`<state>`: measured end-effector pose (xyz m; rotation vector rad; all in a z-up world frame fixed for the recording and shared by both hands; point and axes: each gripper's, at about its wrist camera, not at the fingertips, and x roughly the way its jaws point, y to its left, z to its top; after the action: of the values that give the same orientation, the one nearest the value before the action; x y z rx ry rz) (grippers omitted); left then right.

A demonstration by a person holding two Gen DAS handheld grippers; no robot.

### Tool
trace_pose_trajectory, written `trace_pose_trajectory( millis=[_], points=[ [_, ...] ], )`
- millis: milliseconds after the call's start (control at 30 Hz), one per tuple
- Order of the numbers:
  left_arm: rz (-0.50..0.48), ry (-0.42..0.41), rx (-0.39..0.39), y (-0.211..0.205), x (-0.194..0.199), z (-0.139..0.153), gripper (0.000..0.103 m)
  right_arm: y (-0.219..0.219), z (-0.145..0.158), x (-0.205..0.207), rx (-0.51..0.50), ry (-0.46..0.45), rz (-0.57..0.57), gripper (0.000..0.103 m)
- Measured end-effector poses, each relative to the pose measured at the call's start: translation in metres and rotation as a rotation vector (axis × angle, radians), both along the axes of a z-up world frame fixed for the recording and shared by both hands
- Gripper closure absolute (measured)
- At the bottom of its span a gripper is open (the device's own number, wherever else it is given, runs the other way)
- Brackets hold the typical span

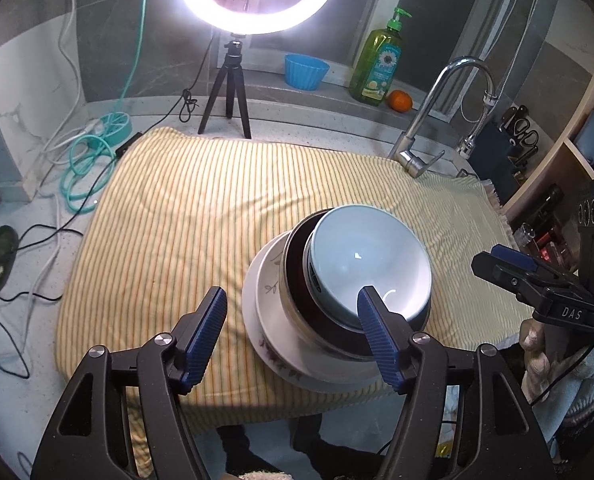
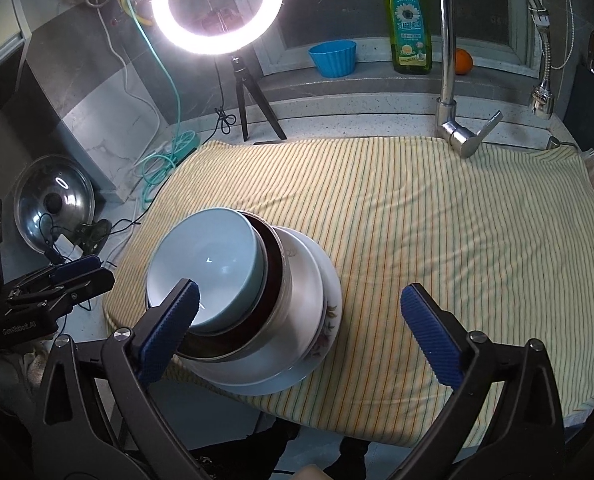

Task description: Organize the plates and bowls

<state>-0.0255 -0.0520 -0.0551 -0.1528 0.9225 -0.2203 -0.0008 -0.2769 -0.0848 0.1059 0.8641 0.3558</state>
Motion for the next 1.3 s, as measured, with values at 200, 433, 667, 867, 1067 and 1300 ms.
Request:
trace_pose_trajectory(
  millis=[200,433,667,867,1067,1300],
  points=[
    [0.007,0.002,0.002,-0.0007,0.0046,0.0002,0.035,0.0002,-0.0013,0.0034,0.006,0.0,0.002,0.001],
    [-0.001,0.006,0.006,-0.0048,0.0093,-0.0003,0.035,0.0031,-0.0007,0.0047,-0.005,-0.01,0.013,0.001],
    [-0.004,0.004,0.009,-0.006,0.0109,0.0001,0.035,-0.0002,-0.0006,0.0054,0.004,-0.006,0.007,0.001],
    [-0.01,0.006,0.007,-0.0075,0.0098,0.0003,0.035,-0.0003,-0.0001,0.0045,0.002,-0.006,0.01,0.001],
    [-0.004,0.003,0.009,-0.0065,0.0069,0.0015,0.035,0.0001,0.0007,0.0015,-0.001,-0.005,0.013,0.001],
    [0.002,0.0,0.011,-0.0045,0.0026,0.0028,0.035,0.0017,0.0009,-0.0001,-0.001,-0.003,0.014,0.001]
  ],
)
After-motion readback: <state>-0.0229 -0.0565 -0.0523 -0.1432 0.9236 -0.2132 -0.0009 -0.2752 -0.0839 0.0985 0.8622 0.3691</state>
